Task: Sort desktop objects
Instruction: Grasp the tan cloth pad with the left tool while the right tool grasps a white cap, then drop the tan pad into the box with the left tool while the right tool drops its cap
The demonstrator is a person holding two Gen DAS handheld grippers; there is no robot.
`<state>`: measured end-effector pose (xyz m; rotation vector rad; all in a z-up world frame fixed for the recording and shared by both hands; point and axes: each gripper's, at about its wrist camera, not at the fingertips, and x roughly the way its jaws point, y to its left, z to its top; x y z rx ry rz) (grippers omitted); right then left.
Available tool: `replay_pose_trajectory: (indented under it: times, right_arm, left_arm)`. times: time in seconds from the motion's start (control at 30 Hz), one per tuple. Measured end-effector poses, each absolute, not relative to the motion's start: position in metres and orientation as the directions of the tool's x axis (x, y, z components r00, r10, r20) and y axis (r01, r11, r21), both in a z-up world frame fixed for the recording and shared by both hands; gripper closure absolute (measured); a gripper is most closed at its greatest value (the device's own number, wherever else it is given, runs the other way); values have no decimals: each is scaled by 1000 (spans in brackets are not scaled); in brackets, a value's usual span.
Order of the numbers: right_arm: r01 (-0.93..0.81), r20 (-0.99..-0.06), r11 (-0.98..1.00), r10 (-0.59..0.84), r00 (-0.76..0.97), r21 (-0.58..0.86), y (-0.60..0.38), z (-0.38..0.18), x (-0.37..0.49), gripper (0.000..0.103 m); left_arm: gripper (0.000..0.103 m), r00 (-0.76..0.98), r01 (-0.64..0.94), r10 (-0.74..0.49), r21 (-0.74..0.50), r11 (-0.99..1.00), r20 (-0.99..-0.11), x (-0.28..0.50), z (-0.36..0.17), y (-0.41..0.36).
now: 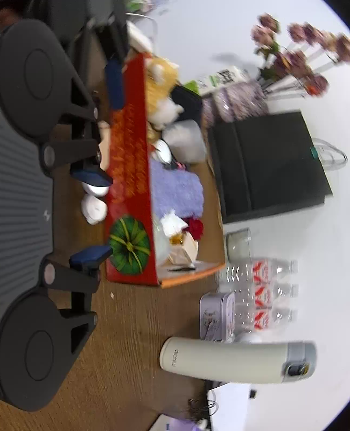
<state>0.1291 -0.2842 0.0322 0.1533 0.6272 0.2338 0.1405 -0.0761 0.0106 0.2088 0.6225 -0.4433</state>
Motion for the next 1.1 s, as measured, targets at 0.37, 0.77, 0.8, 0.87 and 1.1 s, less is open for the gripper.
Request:
replay_pose_trajectory:
  times: [0.37, 0.77, 0.8, 0.87, 1.1]
  right_arm:
    - [-339, -576, 935, 335, 746, 105, -257, 23, 130, 59]
    - [-425, -636, 905, 312, 706, -27, -209, 6, 136, 102]
    - [-430, -636, 902, 313, 705, -32, -206, 6, 132, 103]
    - [-417, -614, 909, 319, 722, -18, -204, 9, 117, 103]
    - [-362, -561, 932, 309, 768, 16, -203, 17, 88, 63]
  left_arm:
    - [100, 711, 454, -331, 46, 890, -620, 135, 7, -61]
    - [101, 791, 272, -315, -159, 949, -524, 42, 47, 23]
    - [101, 787, 263, -308, -162, 951, -534, 35, 45, 27]
    - [100, 790, 235, -278, -149, 961, -547, 24, 39, 33]
    - [100, 773, 216, -266, -155, 964, -576, -1, 26, 44]
